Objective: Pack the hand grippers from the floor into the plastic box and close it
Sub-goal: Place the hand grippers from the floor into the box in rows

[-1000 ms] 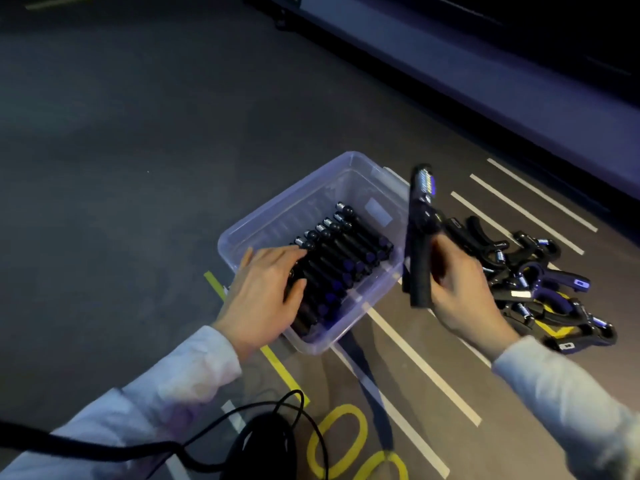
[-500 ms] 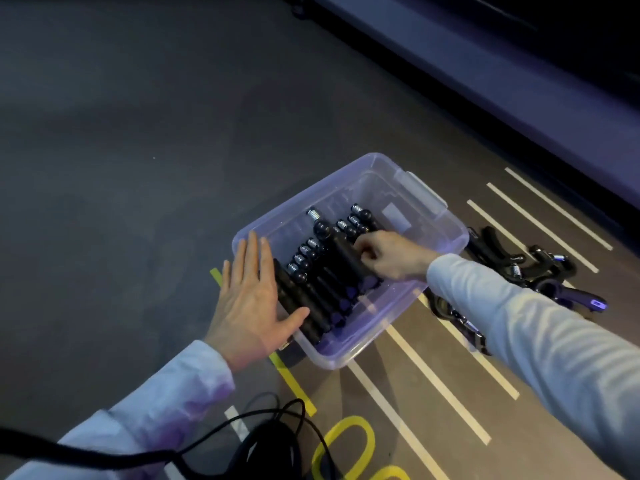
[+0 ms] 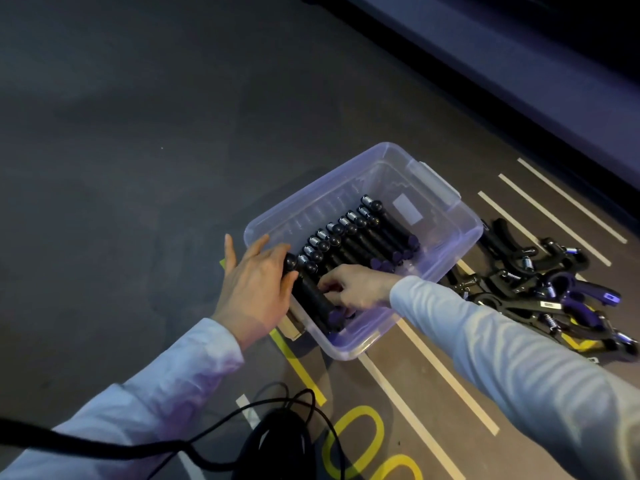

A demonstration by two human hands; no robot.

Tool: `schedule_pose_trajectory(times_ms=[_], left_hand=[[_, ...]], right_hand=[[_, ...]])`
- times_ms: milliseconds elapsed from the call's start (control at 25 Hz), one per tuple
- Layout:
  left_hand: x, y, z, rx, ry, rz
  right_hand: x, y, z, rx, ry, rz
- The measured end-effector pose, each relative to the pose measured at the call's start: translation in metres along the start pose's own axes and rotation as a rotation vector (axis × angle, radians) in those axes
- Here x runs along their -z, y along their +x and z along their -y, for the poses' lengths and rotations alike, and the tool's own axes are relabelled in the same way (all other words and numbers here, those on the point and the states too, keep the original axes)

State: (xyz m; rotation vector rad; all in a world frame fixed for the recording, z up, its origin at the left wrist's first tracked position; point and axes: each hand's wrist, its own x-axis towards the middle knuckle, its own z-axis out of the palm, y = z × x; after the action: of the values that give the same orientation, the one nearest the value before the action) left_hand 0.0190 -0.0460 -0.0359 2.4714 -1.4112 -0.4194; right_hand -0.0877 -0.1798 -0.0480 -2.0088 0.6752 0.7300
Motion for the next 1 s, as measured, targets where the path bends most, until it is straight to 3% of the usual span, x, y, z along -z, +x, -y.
schedule_pose_trajectory(times_ms=[120,440,1000], left_hand=[[0.002,0.002,0.000,-0.013,0.019,0.022],[0.003,0.005,-0.001,-0.064,-0.074,-0.045],[-0.002,0.003,0.000,-0.062,-0.131,-0.028]], right_hand=[[-0.009,-0.008,0.004,-0.038,0.144,-0.011],[-0.010,-0.016,0.003,0.071,-0.248,-0.084],[0.002,-0.028,0.020,-0.021,-0.466,-0.411]])
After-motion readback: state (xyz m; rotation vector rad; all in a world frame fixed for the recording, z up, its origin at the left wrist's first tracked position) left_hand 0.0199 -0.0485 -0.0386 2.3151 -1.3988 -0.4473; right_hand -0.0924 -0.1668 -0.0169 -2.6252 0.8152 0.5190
